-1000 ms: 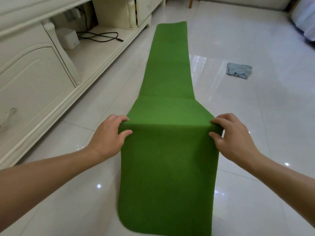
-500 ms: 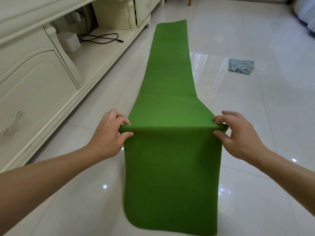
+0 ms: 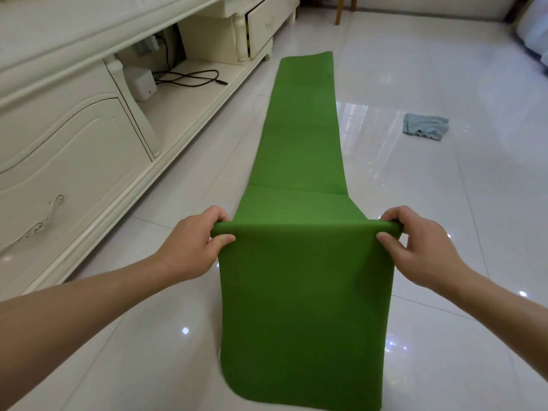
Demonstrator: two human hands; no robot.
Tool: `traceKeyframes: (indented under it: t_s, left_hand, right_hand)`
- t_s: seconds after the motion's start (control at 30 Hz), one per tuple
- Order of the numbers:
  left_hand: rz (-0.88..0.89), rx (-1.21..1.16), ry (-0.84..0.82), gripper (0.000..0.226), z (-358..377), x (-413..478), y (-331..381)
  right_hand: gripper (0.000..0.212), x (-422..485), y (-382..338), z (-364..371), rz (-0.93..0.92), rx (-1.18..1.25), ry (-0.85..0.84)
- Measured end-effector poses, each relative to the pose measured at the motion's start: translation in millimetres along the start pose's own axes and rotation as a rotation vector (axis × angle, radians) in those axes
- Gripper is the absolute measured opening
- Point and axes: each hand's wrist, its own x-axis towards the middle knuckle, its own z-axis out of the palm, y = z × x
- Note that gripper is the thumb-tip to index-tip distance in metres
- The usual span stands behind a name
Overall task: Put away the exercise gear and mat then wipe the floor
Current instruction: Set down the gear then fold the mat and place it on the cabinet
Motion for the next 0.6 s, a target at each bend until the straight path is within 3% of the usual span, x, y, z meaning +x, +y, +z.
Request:
traceKeyframes:
  t_s: [0.6]
  left_hand:
    - [-0.053, -0.089, 0.051, 0.012, 3, 6, 0]
  right_hand:
    - [0.017, -2, 4, 13, 0.078, 0.242, 0.016]
